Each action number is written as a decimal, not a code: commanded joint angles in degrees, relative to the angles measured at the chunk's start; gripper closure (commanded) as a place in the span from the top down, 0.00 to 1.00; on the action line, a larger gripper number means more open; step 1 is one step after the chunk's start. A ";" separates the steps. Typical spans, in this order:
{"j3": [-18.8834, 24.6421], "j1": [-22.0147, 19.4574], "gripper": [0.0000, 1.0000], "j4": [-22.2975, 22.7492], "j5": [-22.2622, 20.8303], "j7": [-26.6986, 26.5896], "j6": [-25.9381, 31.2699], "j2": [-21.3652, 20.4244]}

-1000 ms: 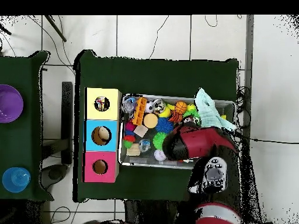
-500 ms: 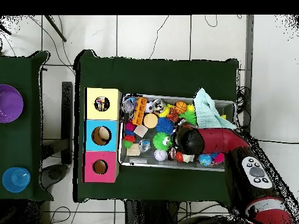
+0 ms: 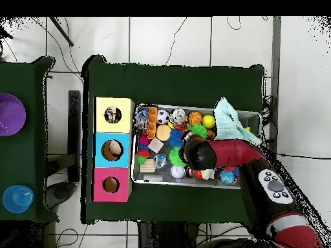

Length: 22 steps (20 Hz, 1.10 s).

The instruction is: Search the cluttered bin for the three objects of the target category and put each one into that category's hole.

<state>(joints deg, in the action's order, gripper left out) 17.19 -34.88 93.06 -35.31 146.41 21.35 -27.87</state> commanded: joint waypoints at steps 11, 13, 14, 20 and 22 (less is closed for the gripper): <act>13.63 -1.61 1.00 5.02 -1.60 -15.62 6.61 3.53; 13.70 -1.61 1.00 4.98 -1.76 -15.55 6.72 3.51; 13.76 -1.65 1.00 4.96 -1.77 -15.55 6.85 3.52; 11.29 -0.41 1.00 5.60 -2.34 -14.57 10.10 0.93; 10.32 0.07 1.00 6.15 -2.45 -14.04 11.10 -0.29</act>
<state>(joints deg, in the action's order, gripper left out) 22.55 -36.95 94.98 -35.81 146.41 25.96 -27.95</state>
